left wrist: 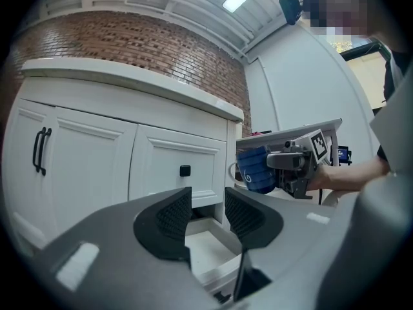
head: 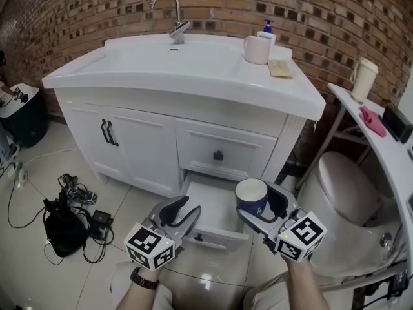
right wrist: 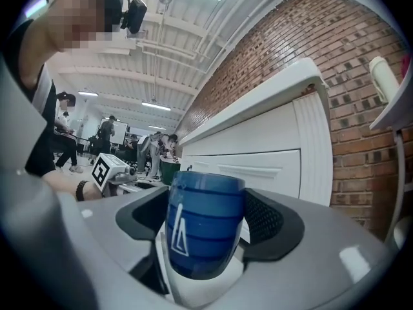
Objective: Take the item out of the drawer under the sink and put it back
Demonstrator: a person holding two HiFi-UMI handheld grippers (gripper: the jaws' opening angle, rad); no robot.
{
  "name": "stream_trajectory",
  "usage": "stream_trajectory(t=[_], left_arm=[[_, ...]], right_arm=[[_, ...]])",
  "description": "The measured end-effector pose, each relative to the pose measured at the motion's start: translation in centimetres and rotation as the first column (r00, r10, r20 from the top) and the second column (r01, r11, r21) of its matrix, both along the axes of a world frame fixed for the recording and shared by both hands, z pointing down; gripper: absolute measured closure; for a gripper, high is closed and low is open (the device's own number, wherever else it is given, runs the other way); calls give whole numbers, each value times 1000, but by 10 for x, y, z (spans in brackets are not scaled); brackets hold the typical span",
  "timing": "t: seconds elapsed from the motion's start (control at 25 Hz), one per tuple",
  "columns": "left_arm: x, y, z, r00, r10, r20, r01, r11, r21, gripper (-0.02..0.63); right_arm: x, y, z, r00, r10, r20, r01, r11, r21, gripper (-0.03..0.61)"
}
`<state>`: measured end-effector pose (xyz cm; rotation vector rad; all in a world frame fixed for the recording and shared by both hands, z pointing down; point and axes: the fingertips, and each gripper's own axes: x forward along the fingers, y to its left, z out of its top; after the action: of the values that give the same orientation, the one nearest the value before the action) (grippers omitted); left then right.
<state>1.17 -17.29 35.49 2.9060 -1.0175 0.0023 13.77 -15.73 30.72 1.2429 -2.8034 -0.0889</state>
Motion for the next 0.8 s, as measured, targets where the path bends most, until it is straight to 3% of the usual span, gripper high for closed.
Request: stream_trajectory(t=[0.8], left_arm=[[-13,-3,-1,1000,-27,8,27,1000,13,456]], right_arm=[[-15,-8,-3,1000,-18,15,18,1000,21,207]])
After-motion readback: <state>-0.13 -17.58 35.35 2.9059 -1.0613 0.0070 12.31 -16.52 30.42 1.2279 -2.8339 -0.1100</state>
